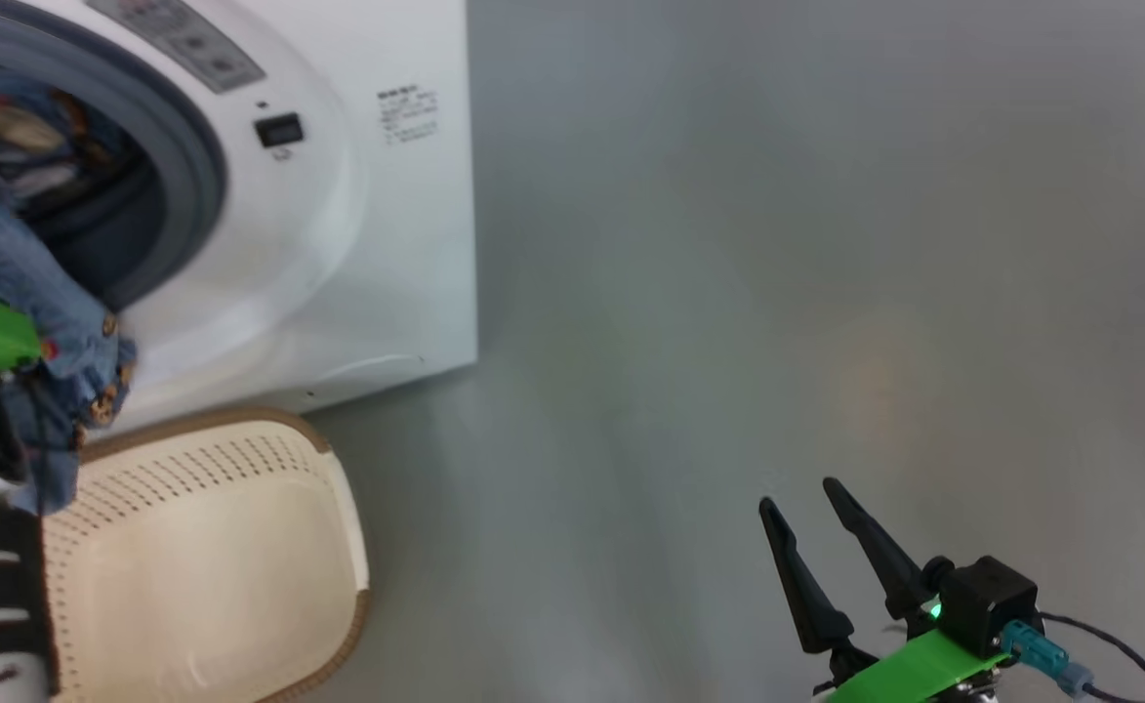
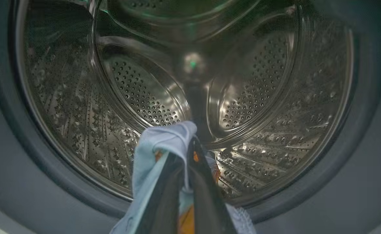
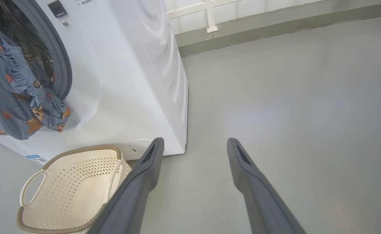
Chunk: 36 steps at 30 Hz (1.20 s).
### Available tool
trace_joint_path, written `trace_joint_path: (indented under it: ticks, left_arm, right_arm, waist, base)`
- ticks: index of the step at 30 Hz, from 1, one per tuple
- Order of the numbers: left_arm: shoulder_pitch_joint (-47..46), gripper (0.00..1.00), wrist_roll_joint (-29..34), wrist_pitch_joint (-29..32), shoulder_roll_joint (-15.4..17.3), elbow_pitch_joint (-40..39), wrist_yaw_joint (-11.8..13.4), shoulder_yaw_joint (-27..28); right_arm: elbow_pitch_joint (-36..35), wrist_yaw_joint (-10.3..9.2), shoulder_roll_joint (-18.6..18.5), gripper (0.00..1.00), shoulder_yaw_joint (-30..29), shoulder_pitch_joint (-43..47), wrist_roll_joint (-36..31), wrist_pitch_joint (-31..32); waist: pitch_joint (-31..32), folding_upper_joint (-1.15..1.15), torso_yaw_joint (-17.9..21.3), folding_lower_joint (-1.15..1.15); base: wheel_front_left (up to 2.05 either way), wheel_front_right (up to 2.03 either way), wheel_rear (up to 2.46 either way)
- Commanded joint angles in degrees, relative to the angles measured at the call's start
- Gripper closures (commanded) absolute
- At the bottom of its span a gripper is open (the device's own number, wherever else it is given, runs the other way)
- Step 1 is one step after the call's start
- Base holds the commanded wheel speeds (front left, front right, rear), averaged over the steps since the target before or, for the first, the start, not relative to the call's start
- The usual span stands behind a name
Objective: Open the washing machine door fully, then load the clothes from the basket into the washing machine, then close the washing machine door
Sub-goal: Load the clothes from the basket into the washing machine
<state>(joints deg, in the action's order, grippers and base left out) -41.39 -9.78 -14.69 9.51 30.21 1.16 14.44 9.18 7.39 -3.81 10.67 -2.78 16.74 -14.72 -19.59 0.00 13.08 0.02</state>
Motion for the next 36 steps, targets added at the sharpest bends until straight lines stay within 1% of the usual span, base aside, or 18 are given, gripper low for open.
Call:
trace_joint_path:
  ticks: [1,7,15,25,29,31,34,35,36]
  left_arm:
    - [-1.6,1.0,1.3,-0.3,3.3,-0.3,-0.4,1.4]
    - [-7.3,1.0,3.5,-0.3,6.1,4.9,-1.0,2.0]
    - [-14.8,1.0,5.1,-0.3,8.7,8.0,-1.6,2.2]
    - [-22.9,1.0,5.4,-0.3,10.0,5.4,-2.3,3.2]
    - [-24.8,1.0,5.8,-0.3,10.4,4.3,-2.1,3.6]
    - [-25.4,1.0,6.9,-0.3,10.6,4.9,-2.0,2.8]
    - [-25.2,0.76,7.4,-0.3,10.3,7.0,-1.5,2.5]
    - [-25.1,0.66,7.7,-0.3,10.2,8.2,-1.3,2.3]
    - [-25.0,0.58,7.9,-0.3,10.2,9.2,-1.1,2.2]
  right_arm:
    - [-1.4,0.1,-0.6,0.0,1.6,-1.2,-0.4,-0.3]
    - [-2.1,0.1,-1.6,0.0,1.1,-1.1,-0.7,-0.3]
    - [-3.2,0.1,-2.0,0.0,1.4,-0.6,-0.8,-0.3]
    - [-4.0,0.1,-2.2,0.0,1.1,-1.0,-0.8,-0.3]
    - [-4.2,0.1,-2.2,0.0,1.3,-1.2,-0.8,-0.3]
    - [-4.1,0.1,-2.1,0.0,1.0,-1.1,-0.7,-0.3]
    - [-4.1,0.1,-1.8,0.0,0.7,-0.8,-0.8,-0.3]
    - [-4.0,0.1,-1.7,0.0,0.6,-0.7,-0.9,-0.3]
    - [-4.0,0.1,-1.6,0.0,0.6,-0.6,-0.9,-0.3]
  waist:
    - [-5.9,0.0,4.1,-0.02]
    - [-9.5,0.0,5.2,-0.02]
    - [-13.5,0.0,5.2,-0.02]
    - [-16.6,0.0,5.1,-0.02]
    - [-17.3,0.0,5.2,-0.02]
    - [-17.7,0.0,5.2,-0.02]
    - [-17.9,0.0,5.0,-0.02]
    - [-17.8,0.0,5.0,-0.02]
    - [-17.7,0.0,4.9,-0.02]
  base:
    - [0.0,0.0,0.0]
    - [0.0,0.0,0.0]
    - [0.0,0.0,0.0]
    - [0.0,0.0,0.0]
    - [0.0,0.0,0.0]
    - [0.0,0.0,0.0]
    - [0.0,0.0,0.0]
    - [0.0,0.0,0.0]
    - [0.0,0.0,0.0]
